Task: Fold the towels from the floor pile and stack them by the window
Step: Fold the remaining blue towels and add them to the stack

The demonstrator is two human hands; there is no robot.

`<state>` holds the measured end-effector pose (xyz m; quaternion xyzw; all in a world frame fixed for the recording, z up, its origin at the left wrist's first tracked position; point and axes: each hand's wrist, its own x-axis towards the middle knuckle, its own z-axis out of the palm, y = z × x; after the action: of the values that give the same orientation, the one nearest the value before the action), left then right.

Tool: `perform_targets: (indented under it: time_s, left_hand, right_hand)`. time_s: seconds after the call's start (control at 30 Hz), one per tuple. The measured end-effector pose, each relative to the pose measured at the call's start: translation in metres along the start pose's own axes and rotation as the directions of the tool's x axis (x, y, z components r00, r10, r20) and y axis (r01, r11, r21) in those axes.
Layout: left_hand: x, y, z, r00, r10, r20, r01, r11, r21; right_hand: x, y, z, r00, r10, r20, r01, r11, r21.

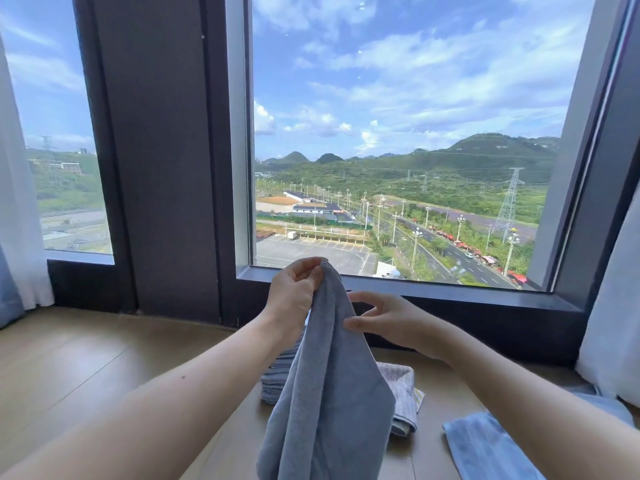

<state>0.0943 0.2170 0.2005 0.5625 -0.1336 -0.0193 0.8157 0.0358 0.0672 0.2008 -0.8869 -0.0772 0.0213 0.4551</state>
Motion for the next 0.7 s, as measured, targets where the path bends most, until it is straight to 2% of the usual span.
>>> perform_targets:
  time_s: [0.1, 0.17, 0.23, 0.4, 0.5, 0.57, 0.63, 0.7]
  left_hand:
    - [-0.003, 0.003, 0.005, 1.0, -0.008, 0.024, 0.008, 1.0, -0.02]
    - [-0.005, 0.004, 0.007, 1.0, 0.002, 0.026, -0.002, 1.0, 0.0]
    - [-0.004, 0.003, 0.005, 1.0, 0.026, 0.017, -0.027, 0.999, 0.039]
    - [-0.003, 0.008, 0.002, 0.999, 0.048, 0.015, -0.05, 0.989, 0.142]
    - [-0.005, 0.015, 0.003, 0.997, 0.068, 0.034, -0.073, 0.98, 0.186]
    - [-0.006, 0.021, 0.004, 0.994, 0.086, 0.061, -0.097, 0.973, 0.207]
    - [-0.007, 0.027, 0.004, 0.991, 0.106, 0.076, -0.121, 0.966, 0.229]
    - [-0.008, 0.032, 0.003, 0.99, 0.127, 0.063, -0.139, 0.958, 0.251]
  right_hand:
    - [0.002, 0.008, 0.009, 0.99, 0.058, 0.132, -0.073, 0.991, 0.11]
    - [0.006, 0.015, 0.015, 0.987, 0.064, 0.146, -0.082, 0.989, 0.123]
    - [0.009, 0.02, 0.022, 0.995, 0.057, 0.082, -0.066, 0.992, 0.109]
    - [0.018, 0.029, 0.025, 0.982, 0.048, -0.181, -0.045, 0.999, 0.021]
    - [0.024, 0.024, 0.022, 0.936, -0.023, -0.352, 0.065, 0.992, 0.109]
    - [0.021, 0.015, 0.022, 0.916, -0.098, -0.389, 0.148, 0.984, 0.101]
    - [0.018, 0.009, 0.021, 0.909, -0.117, -0.4, 0.156, 0.986, 0.066]
    - [0.015, 0.008, 0.018, 0.937, -0.13, -0.323, 0.162, 0.984, 0.076]
